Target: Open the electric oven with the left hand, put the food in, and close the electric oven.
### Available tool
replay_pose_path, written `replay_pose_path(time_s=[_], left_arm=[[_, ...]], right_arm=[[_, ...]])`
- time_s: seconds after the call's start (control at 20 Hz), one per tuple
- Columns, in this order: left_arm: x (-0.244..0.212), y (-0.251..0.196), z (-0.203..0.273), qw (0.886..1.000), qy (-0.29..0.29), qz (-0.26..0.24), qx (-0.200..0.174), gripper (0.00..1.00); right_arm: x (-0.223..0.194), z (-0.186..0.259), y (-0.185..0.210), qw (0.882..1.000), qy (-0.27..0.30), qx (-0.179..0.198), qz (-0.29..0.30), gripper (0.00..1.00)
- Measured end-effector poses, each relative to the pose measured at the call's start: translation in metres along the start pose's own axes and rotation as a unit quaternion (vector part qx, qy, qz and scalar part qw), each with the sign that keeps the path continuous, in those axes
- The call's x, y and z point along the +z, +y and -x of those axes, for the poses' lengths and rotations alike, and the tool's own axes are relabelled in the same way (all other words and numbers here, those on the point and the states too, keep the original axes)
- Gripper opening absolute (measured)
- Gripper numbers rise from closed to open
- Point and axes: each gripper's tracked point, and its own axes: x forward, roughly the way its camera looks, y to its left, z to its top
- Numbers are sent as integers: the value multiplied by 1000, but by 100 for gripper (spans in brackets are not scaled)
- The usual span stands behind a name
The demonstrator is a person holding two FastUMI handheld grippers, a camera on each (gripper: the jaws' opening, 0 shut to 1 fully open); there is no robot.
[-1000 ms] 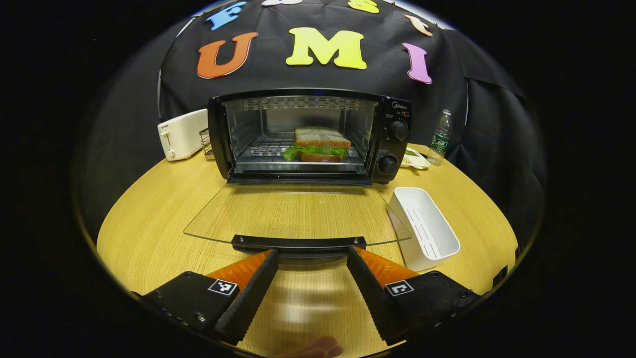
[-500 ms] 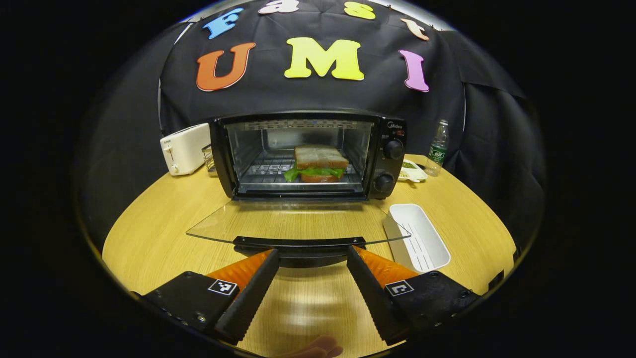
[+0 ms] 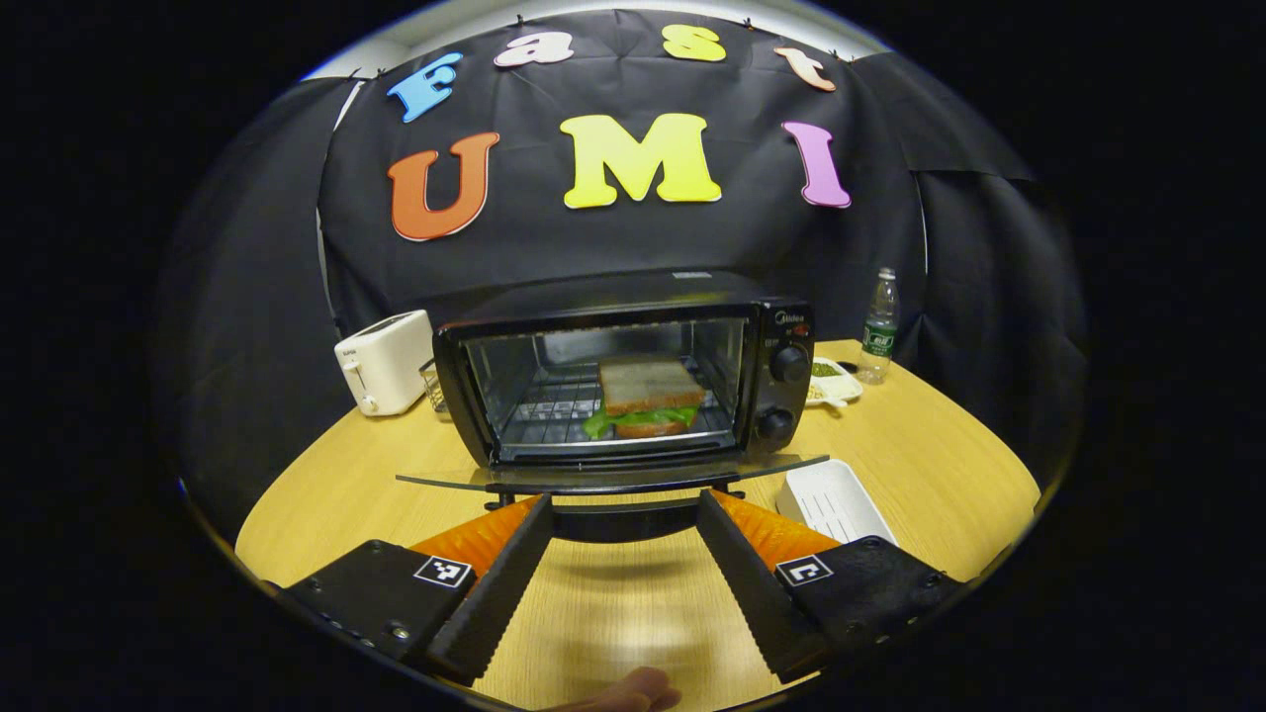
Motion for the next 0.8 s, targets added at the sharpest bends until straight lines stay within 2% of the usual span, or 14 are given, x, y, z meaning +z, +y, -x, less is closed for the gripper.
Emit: replay_pose_path(time_s=[0.15, 0.2, 0.3, 0.35, 0.5, 0.65, 0.7, 0.75, 0.8], left_arm=[[24, 3, -10, 1000, -23, -2, 0, 96], [31, 4, -13, 1000, -29, -3, -1, 96], [46, 6, -22, 999, -43, -5, -2, 96], [53, 8, -27, 999, -50, -6, -4, 96], [75, 17, -45, 997, -72, -2, -7, 96], [78, 27, -59, 998, -67, 9, 1, 96], [79, 29, -58, 998, -66, 11, 3, 96], [79, 30, -56, 998, -66, 13, 4, 96], [79, 30, -51, 998, -68, 15, 3, 96]], right_arm=[[2, -1, -1, 1000, -4, -1, 1, 96], [2, -1, -3, 1000, -5, -1, 1, 100], [0, -2, -6, 1000, -4, -6, 6, 96], [-1, -2, -7, 1000, -3, -7, 7, 100], [0, 0, 3, 1000, -1, 9, 4, 96], [8, 2, 0, 1000, -13, 7, 15, 96], [8, 3, -1, 1000, -14, 3, 18, 100], [10, 5, -1, 1000, -17, 3, 18, 96], [12, 7, 2, 1000, -20, 6, 15, 100]])
